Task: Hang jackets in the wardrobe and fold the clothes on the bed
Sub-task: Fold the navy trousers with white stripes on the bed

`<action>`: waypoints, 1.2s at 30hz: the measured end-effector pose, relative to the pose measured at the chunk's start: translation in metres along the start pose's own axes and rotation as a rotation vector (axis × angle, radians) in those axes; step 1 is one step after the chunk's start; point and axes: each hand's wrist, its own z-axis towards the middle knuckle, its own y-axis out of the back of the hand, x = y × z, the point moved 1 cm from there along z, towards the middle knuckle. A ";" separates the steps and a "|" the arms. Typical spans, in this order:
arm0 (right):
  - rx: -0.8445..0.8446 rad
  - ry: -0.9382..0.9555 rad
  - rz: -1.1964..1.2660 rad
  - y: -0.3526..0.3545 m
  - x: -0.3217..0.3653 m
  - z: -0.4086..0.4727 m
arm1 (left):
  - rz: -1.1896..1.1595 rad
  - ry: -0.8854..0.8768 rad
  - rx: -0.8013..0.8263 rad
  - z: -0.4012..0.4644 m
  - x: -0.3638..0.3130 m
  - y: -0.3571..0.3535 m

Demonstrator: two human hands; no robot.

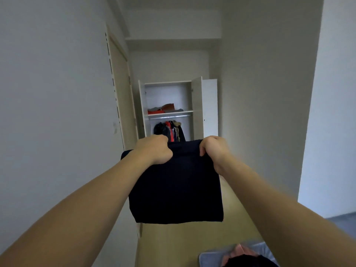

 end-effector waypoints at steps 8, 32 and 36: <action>0.028 0.008 0.009 -0.101 0.004 0.232 | 0.049 0.013 -0.007 0.228 0.098 -0.031; -0.099 0.008 -0.012 -0.269 -0.093 0.966 | -0.012 -0.114 -0.006 0.950 0.268 -0.262; -0.016 0.009 0.023 -0.298 -0.091 1.096 | -0.034 -0.038 0.053 1.076 0.302 -0.278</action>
